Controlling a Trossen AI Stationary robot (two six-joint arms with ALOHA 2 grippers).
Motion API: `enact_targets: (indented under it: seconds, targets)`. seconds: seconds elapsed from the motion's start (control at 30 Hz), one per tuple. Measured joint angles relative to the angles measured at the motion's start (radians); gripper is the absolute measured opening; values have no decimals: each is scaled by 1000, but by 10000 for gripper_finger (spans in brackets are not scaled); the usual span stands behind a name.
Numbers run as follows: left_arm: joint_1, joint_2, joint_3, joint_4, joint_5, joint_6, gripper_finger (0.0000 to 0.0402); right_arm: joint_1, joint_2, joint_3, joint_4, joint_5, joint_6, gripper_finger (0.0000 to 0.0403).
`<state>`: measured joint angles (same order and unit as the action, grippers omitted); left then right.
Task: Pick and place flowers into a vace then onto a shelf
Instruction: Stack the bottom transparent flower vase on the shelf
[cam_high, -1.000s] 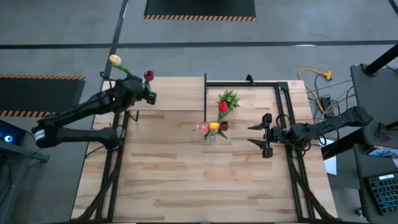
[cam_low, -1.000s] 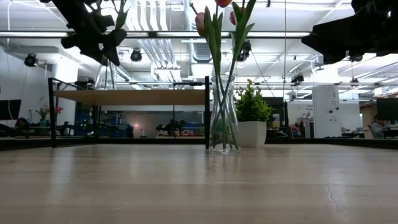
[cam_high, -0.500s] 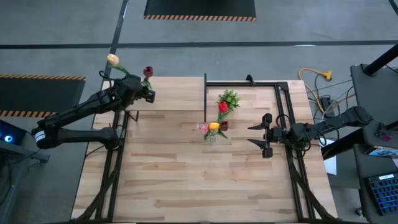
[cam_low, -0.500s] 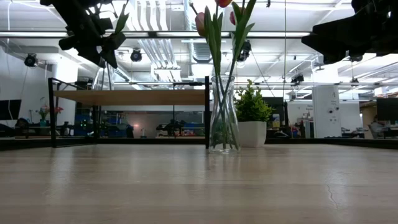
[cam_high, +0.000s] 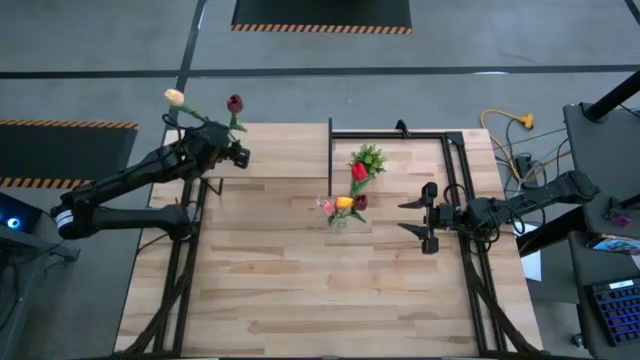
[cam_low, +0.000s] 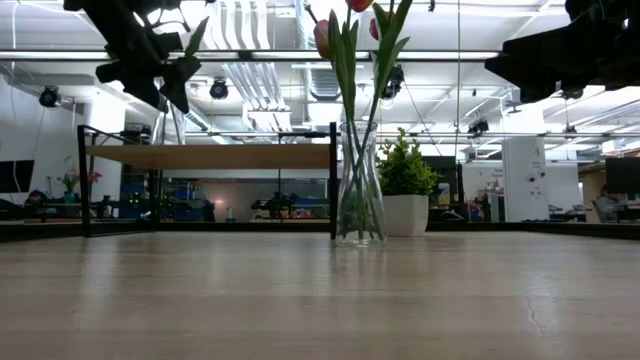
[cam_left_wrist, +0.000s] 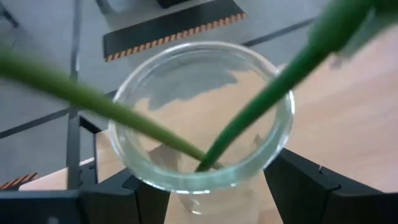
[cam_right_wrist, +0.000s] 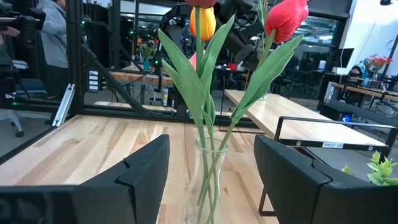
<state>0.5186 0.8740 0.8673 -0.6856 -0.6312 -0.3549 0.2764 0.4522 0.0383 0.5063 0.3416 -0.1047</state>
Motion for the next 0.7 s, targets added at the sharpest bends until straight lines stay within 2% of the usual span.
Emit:
enact_targets:
  seconds: [0.17,0.47,0.7]
  targets:
    - [-1,1,0,-22,58,31,234,0,0,0,0,0,0,226]
    - [0,-15,-1,-44,57,92,319,0,0,0,0,0,0,226]
    - [-3,-72,-1,-92,57,112,330,0,0,0,0,0,0,226]
